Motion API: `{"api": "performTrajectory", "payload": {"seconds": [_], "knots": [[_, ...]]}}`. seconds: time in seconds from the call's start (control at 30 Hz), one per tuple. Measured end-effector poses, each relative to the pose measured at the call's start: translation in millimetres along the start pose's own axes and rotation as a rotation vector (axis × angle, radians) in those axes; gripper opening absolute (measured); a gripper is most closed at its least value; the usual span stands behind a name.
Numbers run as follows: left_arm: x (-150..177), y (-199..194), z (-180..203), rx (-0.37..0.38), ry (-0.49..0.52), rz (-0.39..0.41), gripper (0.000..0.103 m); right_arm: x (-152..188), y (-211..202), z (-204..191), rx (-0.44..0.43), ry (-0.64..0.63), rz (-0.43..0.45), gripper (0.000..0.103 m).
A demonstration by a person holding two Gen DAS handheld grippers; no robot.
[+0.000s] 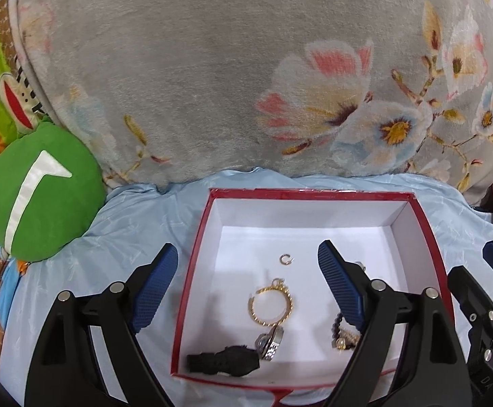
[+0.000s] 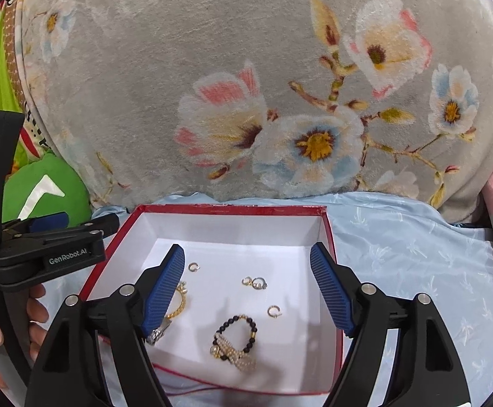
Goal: Organize jewelry
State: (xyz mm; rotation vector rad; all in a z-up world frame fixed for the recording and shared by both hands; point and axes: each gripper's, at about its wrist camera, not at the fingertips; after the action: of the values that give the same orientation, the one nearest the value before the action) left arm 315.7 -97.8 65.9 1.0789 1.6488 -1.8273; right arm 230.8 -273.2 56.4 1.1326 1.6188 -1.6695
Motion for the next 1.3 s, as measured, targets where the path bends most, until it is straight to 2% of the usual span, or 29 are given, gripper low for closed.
{"api": "performTrajectory", "payload": {"seconds": [0.13,0.4,0.73,1.07,1.3], "knots": [[14.1,-16.8,-10.1,-0.013,-0.007,-0.009,0.085,13.8,-15.1,-4.6,0.012,0.012,-0.006,0.086],[51.9,-40.5,-13.7,-0.045,0.01,-0.058,0.087,44.5,-38.1,-8.6,0.039,0.031,-0.057,0.086],[79.3,-50.2,0.7,-0.046,0.039,-0.147,0.091,59.6,-46.9,-18.9,0.074,0.017,-0.168,0.087],[80.5,-36.0,1.3,-0.054,0.026,-0.225,0.093,60.4,-30.9,-17.1,0.078,0.035,-0.249,0.088],[81.9,-24.4,1.3,-0.063,0.011,-0.247,0.094,59.0,-21.5,-19.1,0.078,0.028,-0.257,0.088]]}}
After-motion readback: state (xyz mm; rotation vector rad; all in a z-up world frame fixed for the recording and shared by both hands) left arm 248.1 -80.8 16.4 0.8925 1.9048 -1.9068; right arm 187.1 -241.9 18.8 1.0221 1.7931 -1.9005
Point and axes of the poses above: each gripper's, at about its wrist camera, not at the fingertips, and y roughly the way its jaws point, z to its right, x to its underside
